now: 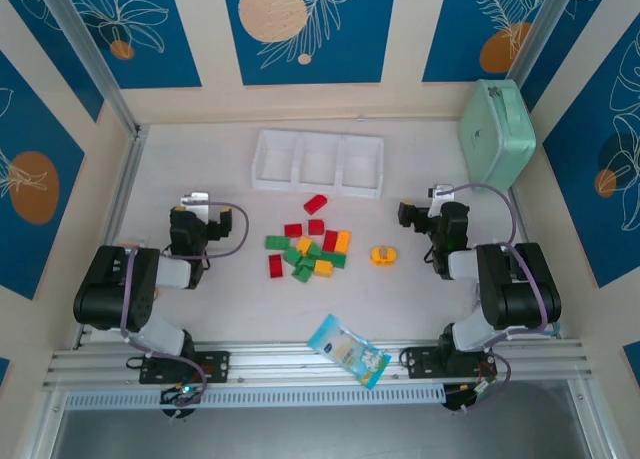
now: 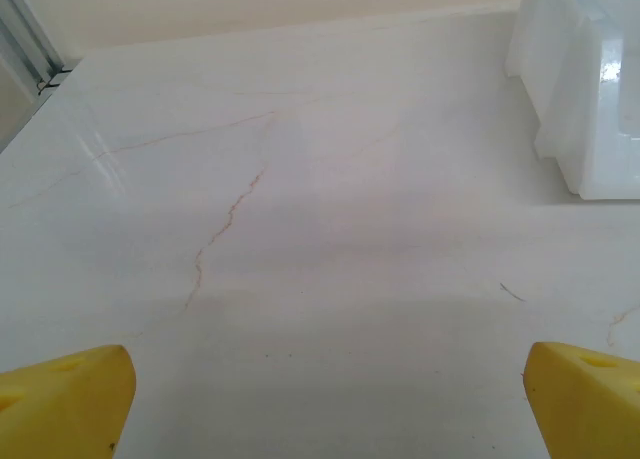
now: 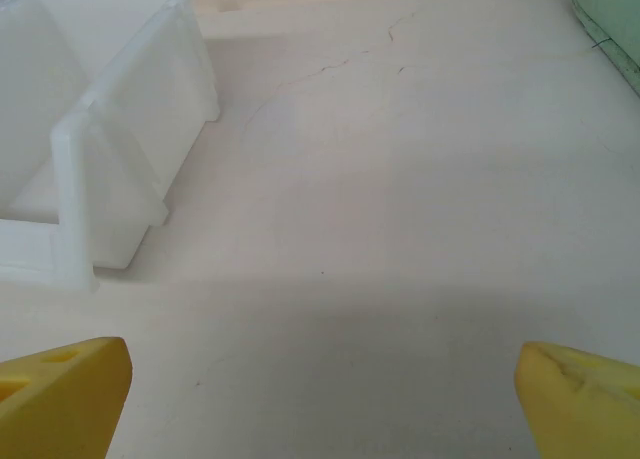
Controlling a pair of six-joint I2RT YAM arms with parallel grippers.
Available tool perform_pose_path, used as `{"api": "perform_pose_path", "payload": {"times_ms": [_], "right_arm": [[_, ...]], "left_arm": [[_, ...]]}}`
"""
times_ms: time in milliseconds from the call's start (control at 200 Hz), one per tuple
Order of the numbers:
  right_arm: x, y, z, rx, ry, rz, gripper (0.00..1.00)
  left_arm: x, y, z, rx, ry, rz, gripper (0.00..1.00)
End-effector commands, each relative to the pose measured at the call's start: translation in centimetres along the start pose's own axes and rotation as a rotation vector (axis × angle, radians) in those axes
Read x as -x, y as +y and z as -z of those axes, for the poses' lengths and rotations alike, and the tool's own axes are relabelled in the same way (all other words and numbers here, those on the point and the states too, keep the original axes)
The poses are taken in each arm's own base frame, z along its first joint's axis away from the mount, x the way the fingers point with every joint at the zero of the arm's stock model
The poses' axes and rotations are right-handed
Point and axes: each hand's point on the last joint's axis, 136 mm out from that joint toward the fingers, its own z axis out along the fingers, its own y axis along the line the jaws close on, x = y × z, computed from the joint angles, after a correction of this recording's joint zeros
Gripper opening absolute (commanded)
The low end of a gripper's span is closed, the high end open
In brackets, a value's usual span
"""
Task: Sort the legos into containers by color
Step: Pick up the lego from the center of the table.
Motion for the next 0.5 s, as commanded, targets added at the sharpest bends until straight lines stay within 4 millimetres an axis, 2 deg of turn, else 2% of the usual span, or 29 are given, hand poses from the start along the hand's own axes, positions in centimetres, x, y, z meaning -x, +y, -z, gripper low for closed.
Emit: {"api": "perform_pose_path", "payload": {"times_ms": [0,495], "right_arm": [[1.51,0.23,-0.18,0.008,-0.037,-0.001,0.99],[1.54,0.08,-0.18,0.015,-0.036,-0.011,0.99]], "left_arm": [[0.94,-0.09,-0.24,-0.011,-0.029,0.003,0.99],[0.92,-0.06,-0.3,-0.009,-0.025,0.003,0.99]]}}
